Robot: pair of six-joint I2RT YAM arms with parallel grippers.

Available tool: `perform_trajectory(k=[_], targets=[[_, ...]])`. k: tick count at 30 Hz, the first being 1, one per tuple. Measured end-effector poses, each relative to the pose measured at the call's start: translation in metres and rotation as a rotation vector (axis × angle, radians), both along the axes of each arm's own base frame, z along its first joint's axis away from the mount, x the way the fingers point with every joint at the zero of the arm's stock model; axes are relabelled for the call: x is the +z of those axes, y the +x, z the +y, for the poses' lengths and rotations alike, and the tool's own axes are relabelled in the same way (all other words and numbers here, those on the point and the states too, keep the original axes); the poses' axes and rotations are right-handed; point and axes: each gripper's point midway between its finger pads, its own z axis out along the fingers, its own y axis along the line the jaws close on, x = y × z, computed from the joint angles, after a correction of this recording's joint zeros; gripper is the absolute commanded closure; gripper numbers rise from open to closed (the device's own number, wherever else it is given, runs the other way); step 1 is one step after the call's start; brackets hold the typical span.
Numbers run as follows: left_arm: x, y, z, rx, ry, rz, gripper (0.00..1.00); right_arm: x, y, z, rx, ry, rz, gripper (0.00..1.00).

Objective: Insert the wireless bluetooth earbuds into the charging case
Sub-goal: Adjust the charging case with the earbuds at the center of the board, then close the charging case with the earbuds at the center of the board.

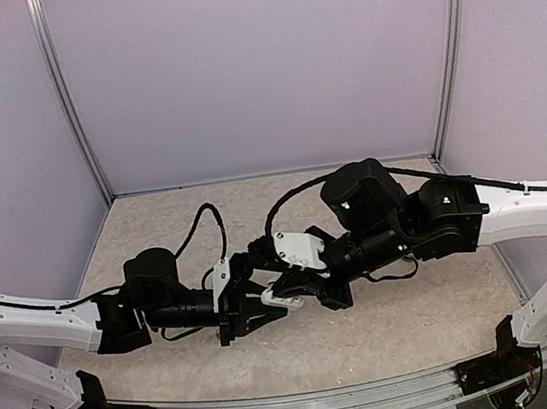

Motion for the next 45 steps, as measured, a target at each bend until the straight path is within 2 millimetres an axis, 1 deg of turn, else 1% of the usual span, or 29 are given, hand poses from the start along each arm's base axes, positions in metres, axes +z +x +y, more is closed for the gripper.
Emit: perform_trajectory(k=[3,11,15,21,29,33,36,39,42,43,45], targets=[[-0.002,0.001,0.001,0.009,0.007,0.002,1.0,-0.002,0.004,0.0,-0.019,-0.009,-0.012,1.0],[0.0,0.005,0.001,0.028,0.0,0.001,1.0,-0.001,0.008,0.0,-0.042,-0.008,-0.036,0.85],[0.002,0.006,0.001,0.031,-0.009,0.006,1.0,0.001,0.009,0.0,-0.045,-0.003,-0.049,0.81],[0.008,0.006,0.0,0.031,-0.032,-0.002,1.0,0.005,0.006,-0.001,-0.045,0.002,-0.061,0.76],[0.013,0.005,-0.001,0.02,-0.052,-0.01,1.0,0.019,-0.008,-0.004,-0.007,0.043,-0.082,0.72],[0.013,0.004,-0.001,0.015,-0.053,-0.009,1.0,0.034,-0.017,-0.01,0.021,0.102,-0.086,0.74],[0.013,0.002,-0.001,0.007,-0.055,-0.009,1.0,0.046,-0.017,-0.016,0.015,0.148,-0.093,0.74],[0.015,0.001,-0.002,-0.003,-0.062,-0.012,1.0,0.057,-0.007,-0.024,-0.034,0.185,-0.106,0.74],[0.017,-0.001,-0.002,-0.013,-0.069,-0.014,1.0,0.06,0.018,-0.031,-0.134,0.192,-0.127,0.74],[0.017,-0.001,-0.002,-0.015,-0.071,-0.015,1.0,0.058,0.028,-0.034,-0.175,0.186,-0.133,0.73],[0.018,-0.002,-0.002,-0.023,-0.074,-0.015,1.0,0.056,0.042,-0.038,-0.232,0.175,-0.145,0.73]])
